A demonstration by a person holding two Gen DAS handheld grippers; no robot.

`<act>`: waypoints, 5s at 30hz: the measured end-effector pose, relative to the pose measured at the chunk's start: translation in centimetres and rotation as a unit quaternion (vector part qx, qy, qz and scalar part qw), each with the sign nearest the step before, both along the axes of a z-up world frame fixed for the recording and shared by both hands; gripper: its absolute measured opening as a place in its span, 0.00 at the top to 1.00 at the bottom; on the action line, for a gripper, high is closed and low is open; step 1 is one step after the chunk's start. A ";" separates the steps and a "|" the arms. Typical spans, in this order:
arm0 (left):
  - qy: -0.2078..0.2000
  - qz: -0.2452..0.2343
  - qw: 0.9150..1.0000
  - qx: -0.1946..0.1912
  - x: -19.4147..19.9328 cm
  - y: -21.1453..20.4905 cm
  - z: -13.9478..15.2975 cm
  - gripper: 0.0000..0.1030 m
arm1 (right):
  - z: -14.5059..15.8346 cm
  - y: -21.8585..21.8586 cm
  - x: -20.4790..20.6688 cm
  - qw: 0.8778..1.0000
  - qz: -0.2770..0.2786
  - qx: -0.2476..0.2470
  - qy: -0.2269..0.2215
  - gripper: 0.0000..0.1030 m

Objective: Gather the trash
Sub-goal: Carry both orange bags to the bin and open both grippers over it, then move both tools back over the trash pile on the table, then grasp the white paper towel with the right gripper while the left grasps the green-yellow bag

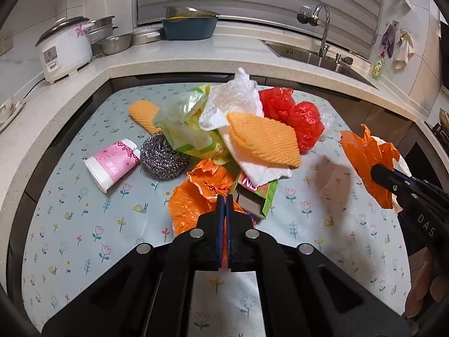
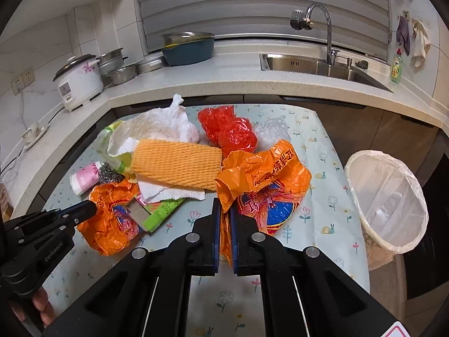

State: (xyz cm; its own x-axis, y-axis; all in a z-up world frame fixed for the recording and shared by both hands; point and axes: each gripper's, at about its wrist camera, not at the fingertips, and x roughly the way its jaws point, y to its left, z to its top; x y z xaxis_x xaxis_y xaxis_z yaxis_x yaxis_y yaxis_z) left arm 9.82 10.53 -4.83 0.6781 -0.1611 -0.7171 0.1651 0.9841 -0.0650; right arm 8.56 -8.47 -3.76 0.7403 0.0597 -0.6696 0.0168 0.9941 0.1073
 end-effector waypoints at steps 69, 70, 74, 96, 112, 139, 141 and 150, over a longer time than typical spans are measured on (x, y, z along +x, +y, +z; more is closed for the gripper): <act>-0.035 -0.196 0.979 -0.040 6.6 -27.9 5.1 0.44 | 0.7 -23.6 -2.5 0.975 -0.210 0.071 -0.033 0.44; -0.043 -0.188 0.981 -0.035 6.3 -27.1 5.3 0.42 | 0.9 -23.1 -2.5 0.975 -0.206 0.070 -0.036 0.43; -0.055 -0.156 0.986 -0.023 5.8 -23.9 6.0 0.40 | 1.8 -20.9 -2.4 0.979 -0.186 0.065 -0.042 0.42; -0.045 -0.009 0.999 -0.006 5.6 -5.2 5.7 0.31 | 3.1 -7.6 -0.5 0.994 -0.090 0.055 -0.037 0.42; -0.018 0.054 0.998 -0.014 6.7 4.7 3.4 0.20 | 0.5 2.9 2.6 0.999 -0.010 0.052 0.003 0.42; 0.020 0.076 0.997 -0.003 8.9 9.8 -0.9 0.20 | -7.4 12.0 10.9 0.996 0.043 0.010 0.071 0.66; 0.022 0.074 0.997 -0.004 9.0 9.6 -1.0 0.20 | -7.3 11.5 11.1 0.997 0.038 0.011 0.072 0.79; 0.022 0.055 0.998 -0.003 9.0 7.6 -1.0 0.20 | -4.2 7.3 9.3 0.999 0.006 0.046 0.028 0.98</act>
State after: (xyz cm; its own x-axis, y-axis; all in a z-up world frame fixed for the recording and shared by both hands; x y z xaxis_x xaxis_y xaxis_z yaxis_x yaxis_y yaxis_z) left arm 18.80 18.16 -5.85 0.6600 -0.0911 -0.7457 0.0526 0.9958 -0.0751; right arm 17.87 -1.20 -7.99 0.7013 0.1314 -0.7007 0.0134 0.9803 0.1972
